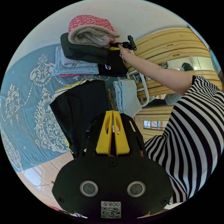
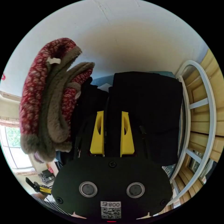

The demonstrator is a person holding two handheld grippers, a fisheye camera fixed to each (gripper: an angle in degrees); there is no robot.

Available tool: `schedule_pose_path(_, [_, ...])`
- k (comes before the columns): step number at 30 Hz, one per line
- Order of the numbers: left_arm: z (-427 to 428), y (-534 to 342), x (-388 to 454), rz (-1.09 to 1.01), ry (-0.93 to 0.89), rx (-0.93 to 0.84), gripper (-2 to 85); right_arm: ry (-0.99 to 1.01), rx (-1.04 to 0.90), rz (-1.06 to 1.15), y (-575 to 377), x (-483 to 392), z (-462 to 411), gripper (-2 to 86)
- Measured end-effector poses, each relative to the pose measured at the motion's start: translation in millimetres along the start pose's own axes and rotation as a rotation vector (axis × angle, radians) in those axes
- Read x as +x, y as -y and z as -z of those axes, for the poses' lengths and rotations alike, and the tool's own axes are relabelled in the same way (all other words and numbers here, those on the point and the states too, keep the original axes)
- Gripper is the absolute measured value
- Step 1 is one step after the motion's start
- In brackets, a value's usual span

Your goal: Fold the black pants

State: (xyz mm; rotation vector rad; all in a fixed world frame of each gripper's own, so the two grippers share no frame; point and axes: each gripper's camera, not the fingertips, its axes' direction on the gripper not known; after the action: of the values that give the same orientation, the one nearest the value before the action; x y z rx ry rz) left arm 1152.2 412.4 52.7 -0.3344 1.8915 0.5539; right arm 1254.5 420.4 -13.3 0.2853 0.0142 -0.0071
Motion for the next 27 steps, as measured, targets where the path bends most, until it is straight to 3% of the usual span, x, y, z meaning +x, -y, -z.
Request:
schedule_pose_path(4, [14, 0, 19, 0.043, -0.003, 0.011, 0.1, -0.098, -0.047, -0.008, -28, -23, -28, 5.2])
schedule_pose_path(9, [30, -3, 45, 0.053, -0.022, 0.023, 0.1, 0.006, 0.012, -0.032, -87, -29, -29, 1.4])
schedule_pose_path(14, [54, -13, 75, 0.056, -0.097, 0.085, 0.1, 0.232, 0.187, -0.104, -183, -23, 6, 0.4])
schedule_pose_path(20, [83, -27, 113, -0.002, -0.19, 0.135, 0.2, 0.306, 0.35, -0.113, -296, -45, 52, 0.2])
schedule_pose_path(27, [130, -52, 164, -0.094, -0.245, 0.22, 0.2, 0.198, 0.47, -0.009, -408, -126, 93, 0.0])
